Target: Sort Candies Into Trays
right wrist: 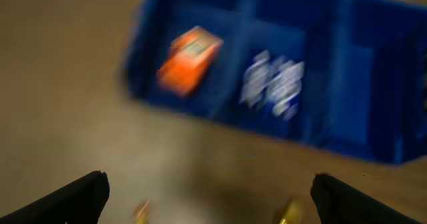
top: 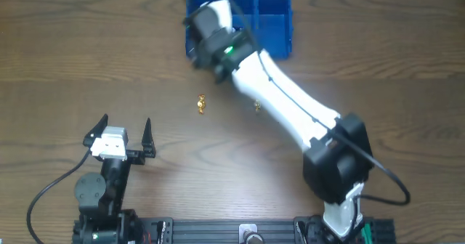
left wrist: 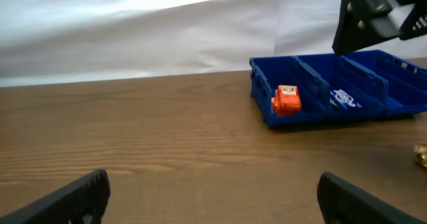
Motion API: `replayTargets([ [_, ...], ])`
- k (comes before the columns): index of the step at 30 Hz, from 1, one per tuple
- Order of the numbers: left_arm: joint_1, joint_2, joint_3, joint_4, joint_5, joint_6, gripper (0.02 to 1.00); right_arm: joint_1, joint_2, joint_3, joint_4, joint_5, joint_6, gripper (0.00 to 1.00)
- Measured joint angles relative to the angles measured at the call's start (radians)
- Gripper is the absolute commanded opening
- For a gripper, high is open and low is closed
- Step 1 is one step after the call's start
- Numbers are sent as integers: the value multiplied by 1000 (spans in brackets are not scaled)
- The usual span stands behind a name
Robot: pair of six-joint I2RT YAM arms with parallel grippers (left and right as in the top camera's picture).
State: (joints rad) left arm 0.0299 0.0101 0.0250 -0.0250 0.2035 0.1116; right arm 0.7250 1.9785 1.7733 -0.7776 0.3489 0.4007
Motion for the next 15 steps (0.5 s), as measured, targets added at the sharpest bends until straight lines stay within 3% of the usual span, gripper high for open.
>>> replayTargets([
  [5,0,0,0,0,0,1,998,108,30,3,-98,-83,63,1000],
  [15,0,0,0,0,0,1,998,104,251,3,-103,-159,250,998],
])
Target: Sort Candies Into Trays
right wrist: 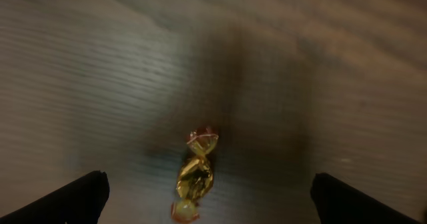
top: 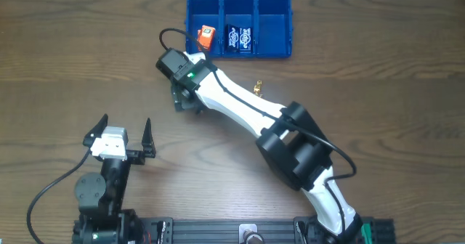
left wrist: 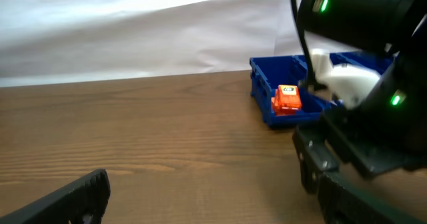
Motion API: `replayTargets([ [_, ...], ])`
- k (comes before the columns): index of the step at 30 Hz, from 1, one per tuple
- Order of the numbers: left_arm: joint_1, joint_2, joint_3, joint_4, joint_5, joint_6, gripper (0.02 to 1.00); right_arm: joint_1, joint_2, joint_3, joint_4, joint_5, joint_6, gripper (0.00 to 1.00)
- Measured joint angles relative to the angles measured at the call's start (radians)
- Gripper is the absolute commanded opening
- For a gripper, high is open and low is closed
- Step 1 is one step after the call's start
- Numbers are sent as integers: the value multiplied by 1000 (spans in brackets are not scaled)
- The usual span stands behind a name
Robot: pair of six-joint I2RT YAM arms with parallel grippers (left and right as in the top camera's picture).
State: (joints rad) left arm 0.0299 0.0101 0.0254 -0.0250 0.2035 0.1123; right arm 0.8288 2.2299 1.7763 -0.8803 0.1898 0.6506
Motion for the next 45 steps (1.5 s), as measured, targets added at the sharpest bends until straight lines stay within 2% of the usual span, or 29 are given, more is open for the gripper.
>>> replayTargets([
  [5,0,0,0,0,0,0,998,0,17,0,1,-12,70,945],
  [10,0,0,0,0,0,0,998,0,20,0,-15,-18,106,936],
  [13,0,0,0,0,0,0,998,0,35,0,-15,-23,117,884],
  [19,0,0,0,0,0,0,998,0,55,0,-12,-37,145,535],
  [23,0,0,0,0,0,0,998,0,55,0,-14,-43,153,380],
  [28,0,0,0,0,0,0,998,0,55,0,-12,-45,157,251],
  [31,0,0,0,0,0,0,998,0,55,0,-8,-53,154,220],
  [33,0,0,0,0,0,0,996,0,55,0,-6,-56,154,159],
  [37,0,0,0,0,0,0,998,0,55,0,0,-59,156,97],
  [45,0,0,0,0,0,0,998,0,51,0,0,-43,148,77],
])
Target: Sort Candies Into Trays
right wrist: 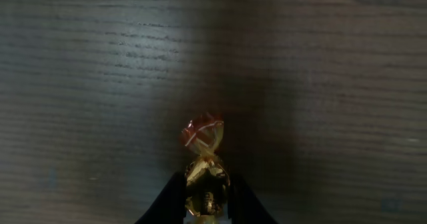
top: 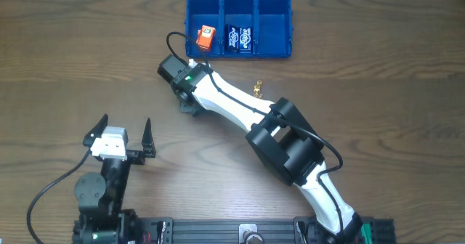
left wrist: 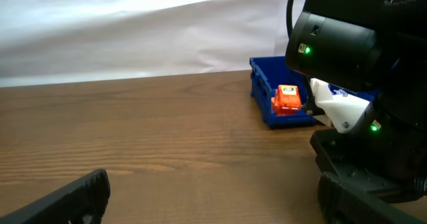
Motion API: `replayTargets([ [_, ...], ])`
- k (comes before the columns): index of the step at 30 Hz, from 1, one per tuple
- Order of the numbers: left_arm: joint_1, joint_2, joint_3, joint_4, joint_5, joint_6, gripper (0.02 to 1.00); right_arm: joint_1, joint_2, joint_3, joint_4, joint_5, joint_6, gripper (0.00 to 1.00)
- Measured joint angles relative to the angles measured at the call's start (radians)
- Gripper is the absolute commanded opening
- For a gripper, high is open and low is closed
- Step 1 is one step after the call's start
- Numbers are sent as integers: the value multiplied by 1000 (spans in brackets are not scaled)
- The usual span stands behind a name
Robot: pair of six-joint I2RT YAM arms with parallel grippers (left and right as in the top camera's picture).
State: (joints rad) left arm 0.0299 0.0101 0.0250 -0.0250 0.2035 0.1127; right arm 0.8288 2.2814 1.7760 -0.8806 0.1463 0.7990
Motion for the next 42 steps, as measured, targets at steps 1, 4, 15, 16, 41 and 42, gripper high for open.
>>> replayTargets([
  [1,0,0,0,0,0,0,998,0,-2,0,-8,10,-1,77],
  [4,0,0,0,0,0,0,998,-6,-62,-5,-59,71,-16,77],
  [15,0,0,0,0,0,0,998,-323,-403,12,108,268,-285,88],
  [16,0,0,0,0,0,0,998,-358,-387,12,131,266,-309,88],
  [41,0,0,0,0,0,0,998,-468,-134,9,232,160,-399,205],
  [42,0,0,0,0,0,0,998,-468,-132,9,231,159,-399,264],
])
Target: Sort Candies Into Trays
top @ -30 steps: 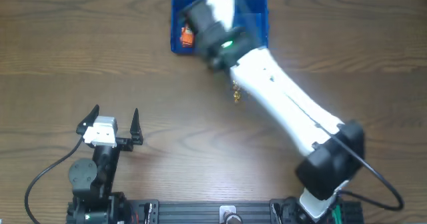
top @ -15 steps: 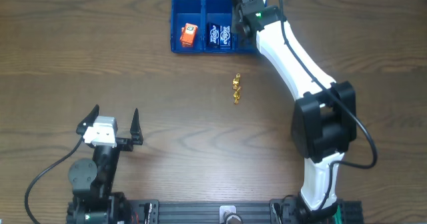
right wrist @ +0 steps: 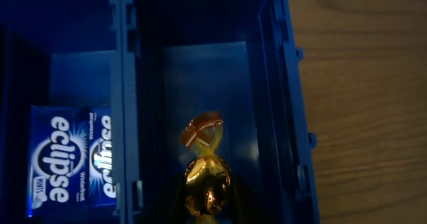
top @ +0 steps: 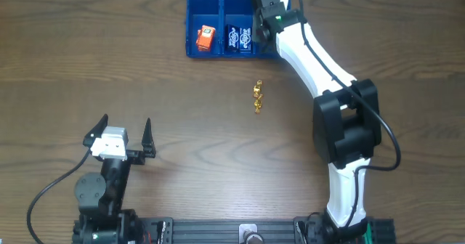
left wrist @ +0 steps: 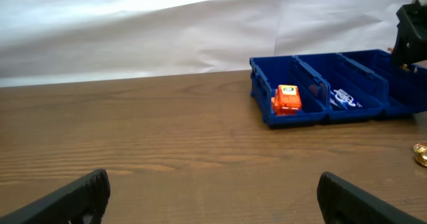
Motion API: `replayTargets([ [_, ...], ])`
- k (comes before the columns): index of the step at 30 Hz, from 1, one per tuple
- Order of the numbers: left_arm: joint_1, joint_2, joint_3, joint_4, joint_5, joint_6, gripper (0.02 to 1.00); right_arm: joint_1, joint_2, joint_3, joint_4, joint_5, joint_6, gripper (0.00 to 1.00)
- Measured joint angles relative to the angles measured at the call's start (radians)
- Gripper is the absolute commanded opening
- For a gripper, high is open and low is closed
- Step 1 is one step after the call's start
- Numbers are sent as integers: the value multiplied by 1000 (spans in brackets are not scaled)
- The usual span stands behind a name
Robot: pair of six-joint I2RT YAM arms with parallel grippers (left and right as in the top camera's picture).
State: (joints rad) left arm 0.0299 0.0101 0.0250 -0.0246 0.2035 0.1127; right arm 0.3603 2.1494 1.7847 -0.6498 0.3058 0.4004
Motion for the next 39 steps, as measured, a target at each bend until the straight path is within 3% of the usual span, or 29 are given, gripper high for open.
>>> replayTargets([
  [2,0,0,0,0,0,0,998,-1,0,0,0,1,-5,443],
  [3,0,0,0,0,0,0,998,-2,0,0,-5,0,-8,676],
  [4,0,0,0,0,0,0,998,-2,0,0,-12,0,-6,840],
  [6,0,0,0,0,0,0,998,-2,0,0,-17,0,-8,987],
  [14,0,0,0,0,0,0,998,-2,-18,0,-74,-3,-14,1000],
  [20,0,0,0,0,0,0,998,49,-305,-3,-394,-51,23,1000],
  [23,0,0,0,0,0,0,998,101,-354,-16,-492,-117,59,1000],
  [30,0,0,0,0,0,0,998,160,-324,-346,-298,-201,119,1000],
  [39,0,0,0,0,0,0,998,177,-304,-599,-33,-224,161,976],
])
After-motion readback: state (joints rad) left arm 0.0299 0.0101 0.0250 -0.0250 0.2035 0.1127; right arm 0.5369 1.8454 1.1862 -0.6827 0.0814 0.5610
